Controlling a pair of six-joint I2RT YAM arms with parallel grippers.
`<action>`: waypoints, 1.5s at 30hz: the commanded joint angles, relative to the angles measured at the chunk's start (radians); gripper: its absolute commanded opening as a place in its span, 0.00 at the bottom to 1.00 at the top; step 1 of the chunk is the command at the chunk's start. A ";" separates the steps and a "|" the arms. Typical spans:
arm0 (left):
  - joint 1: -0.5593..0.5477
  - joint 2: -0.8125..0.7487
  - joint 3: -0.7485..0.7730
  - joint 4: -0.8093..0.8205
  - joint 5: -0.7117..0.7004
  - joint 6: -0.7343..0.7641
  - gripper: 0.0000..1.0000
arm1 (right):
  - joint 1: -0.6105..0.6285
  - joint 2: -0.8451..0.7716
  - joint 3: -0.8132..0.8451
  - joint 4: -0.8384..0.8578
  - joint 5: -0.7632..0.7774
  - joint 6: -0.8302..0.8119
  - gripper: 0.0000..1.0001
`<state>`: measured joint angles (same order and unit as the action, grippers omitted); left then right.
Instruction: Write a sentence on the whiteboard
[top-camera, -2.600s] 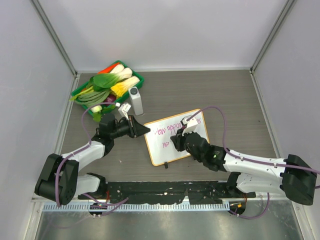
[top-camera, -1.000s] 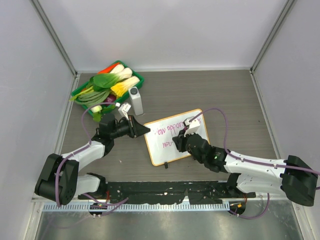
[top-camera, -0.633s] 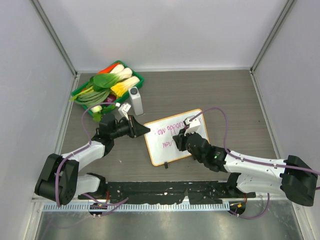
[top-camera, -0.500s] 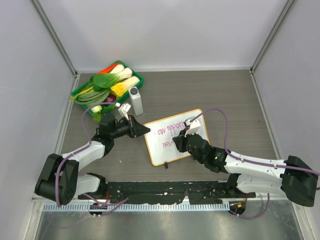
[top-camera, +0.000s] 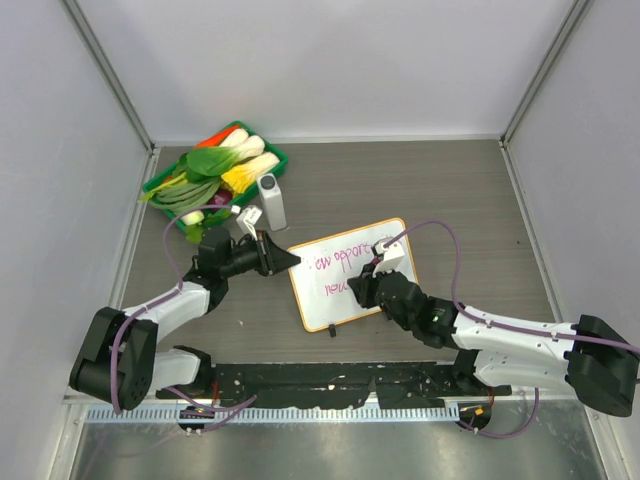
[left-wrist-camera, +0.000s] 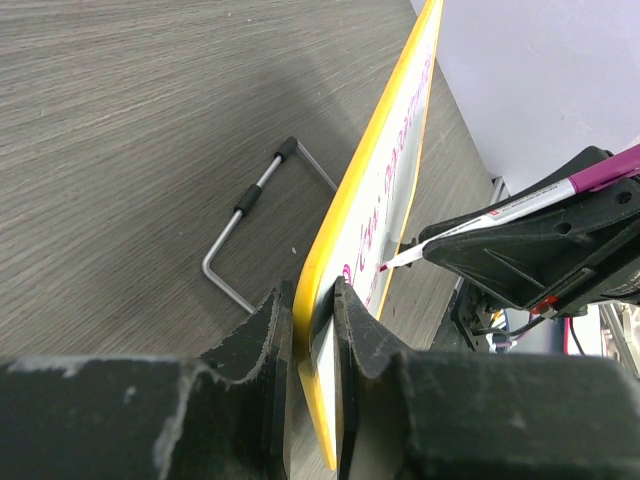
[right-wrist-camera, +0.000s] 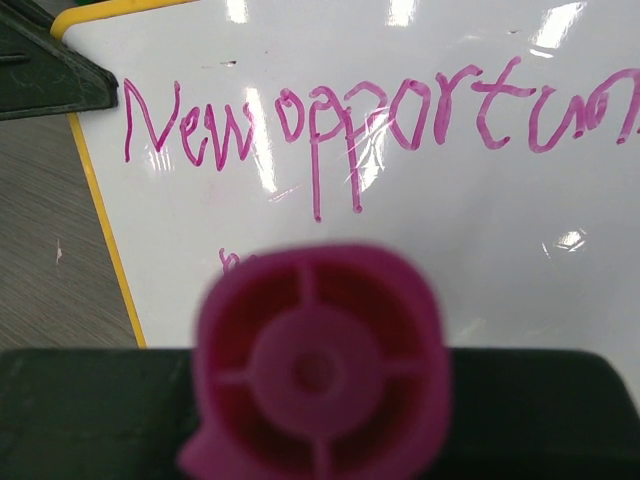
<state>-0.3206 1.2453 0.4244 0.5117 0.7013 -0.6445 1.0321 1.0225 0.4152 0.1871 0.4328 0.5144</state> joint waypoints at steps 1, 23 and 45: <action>-0.009 0.000 -0.001 -0.029 -0.046 0.080 0.00 | -0.007 0.017 0.022 -0.034 0.101 -0.039 0.01; -0.008 -0.006 0.001 -0.035 -0.049 0.085 0.00 | -0.009 -0.045 0.065 -0.058 0.072 -0.051 0.01; -0.009 -0.004 -0.001 -0.035 -0.054 0.085 0.00 | -0.010 -0.001 -0.015 0.003 0.056 -0.028 0.01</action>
<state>-0.3206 1.2446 0.4244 0.5106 0.7010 -0.6445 1.0237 0.9997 0.4179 0.1589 0.4629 0.4767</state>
